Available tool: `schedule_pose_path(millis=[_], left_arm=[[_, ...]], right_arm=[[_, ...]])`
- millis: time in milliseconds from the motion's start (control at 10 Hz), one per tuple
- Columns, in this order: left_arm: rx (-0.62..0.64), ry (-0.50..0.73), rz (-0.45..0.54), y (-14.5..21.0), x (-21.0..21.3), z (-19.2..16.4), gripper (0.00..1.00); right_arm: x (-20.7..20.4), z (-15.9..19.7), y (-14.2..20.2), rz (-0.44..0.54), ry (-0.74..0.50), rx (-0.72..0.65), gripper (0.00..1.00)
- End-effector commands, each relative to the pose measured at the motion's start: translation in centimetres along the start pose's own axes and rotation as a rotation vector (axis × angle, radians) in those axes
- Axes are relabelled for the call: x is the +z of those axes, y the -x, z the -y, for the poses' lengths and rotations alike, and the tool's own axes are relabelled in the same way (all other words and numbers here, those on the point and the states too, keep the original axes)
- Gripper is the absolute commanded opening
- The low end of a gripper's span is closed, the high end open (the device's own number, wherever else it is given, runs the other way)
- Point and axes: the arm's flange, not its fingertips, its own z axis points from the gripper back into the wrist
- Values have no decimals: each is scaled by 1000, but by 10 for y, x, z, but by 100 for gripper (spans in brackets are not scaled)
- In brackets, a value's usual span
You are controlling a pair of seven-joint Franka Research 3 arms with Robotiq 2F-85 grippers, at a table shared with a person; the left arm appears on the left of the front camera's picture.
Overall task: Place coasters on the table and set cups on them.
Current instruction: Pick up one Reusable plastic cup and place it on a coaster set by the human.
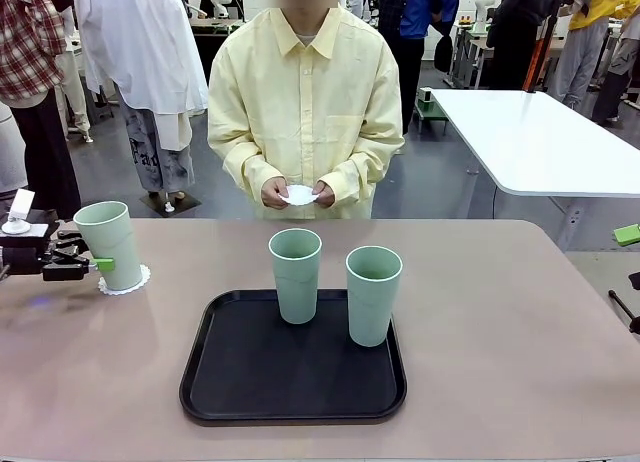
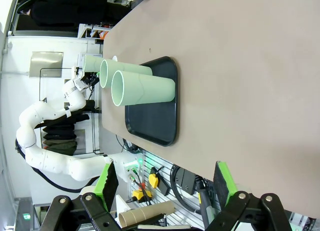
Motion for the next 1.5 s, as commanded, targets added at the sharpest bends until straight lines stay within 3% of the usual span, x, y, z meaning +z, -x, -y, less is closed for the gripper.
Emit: schedule_pose_path(millis=[0, 100, 800, 1200, 1400], left_arm=[[-4, 17, -11, -1, -1, -5, 84], [-7, 22, -19, 0, 0, -4, 100], [12, 53, -155, -8, 9, -2, 100], [3, 30, -334, -43, 30, 11, 100], [17, 4, -480, -75, 45, 23, 100]], right_arm=[[0, 2, -2, 8, -28, 15, 100], [0, 2, -2, 8, -28, 15, 100], [0, 2, -2, 8, -28, 15, 100], [0, 2, -2, 8, -28, 15, 100], [0, 2, -2, 8, -28, 15, 100]])
